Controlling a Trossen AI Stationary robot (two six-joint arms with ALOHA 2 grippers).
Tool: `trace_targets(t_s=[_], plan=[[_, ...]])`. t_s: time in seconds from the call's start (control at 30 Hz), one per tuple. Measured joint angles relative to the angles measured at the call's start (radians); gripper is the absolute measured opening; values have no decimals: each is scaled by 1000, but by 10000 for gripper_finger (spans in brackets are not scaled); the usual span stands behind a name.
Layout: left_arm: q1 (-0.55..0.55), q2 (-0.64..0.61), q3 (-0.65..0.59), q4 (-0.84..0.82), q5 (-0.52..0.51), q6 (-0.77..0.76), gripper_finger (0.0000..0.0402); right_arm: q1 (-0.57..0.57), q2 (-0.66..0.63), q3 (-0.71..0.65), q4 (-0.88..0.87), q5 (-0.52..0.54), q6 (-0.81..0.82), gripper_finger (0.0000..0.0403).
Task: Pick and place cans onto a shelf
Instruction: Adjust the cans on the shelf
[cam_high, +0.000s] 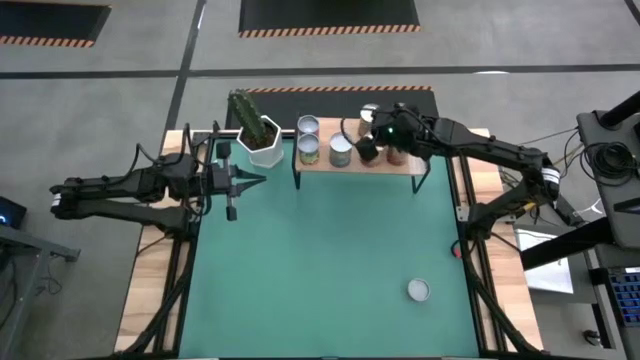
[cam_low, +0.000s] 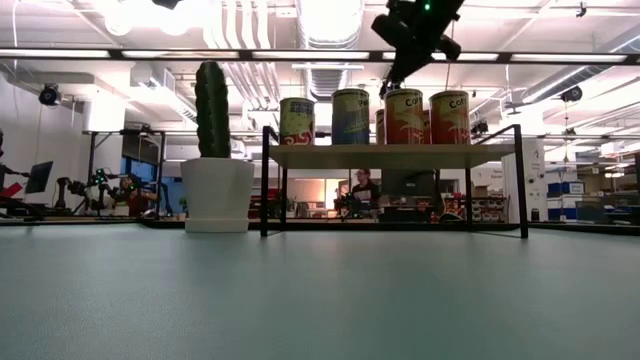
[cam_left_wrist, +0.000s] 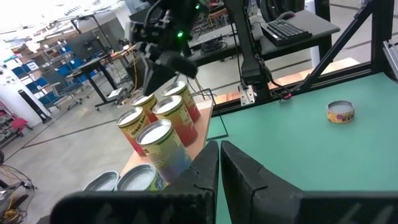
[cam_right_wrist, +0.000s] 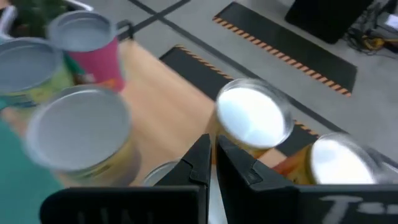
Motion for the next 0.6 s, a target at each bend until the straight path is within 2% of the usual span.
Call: trace_targets(t_s=[0.33, 0.6], plan=[[0, 0, 0, 1, 0, 21, 0, -138, 67, 0, 41, -6, -75, 13], [0, 0, 0, 1, 0, 28, 0, -155, 67, 0, 78, -8, -104, 13]])
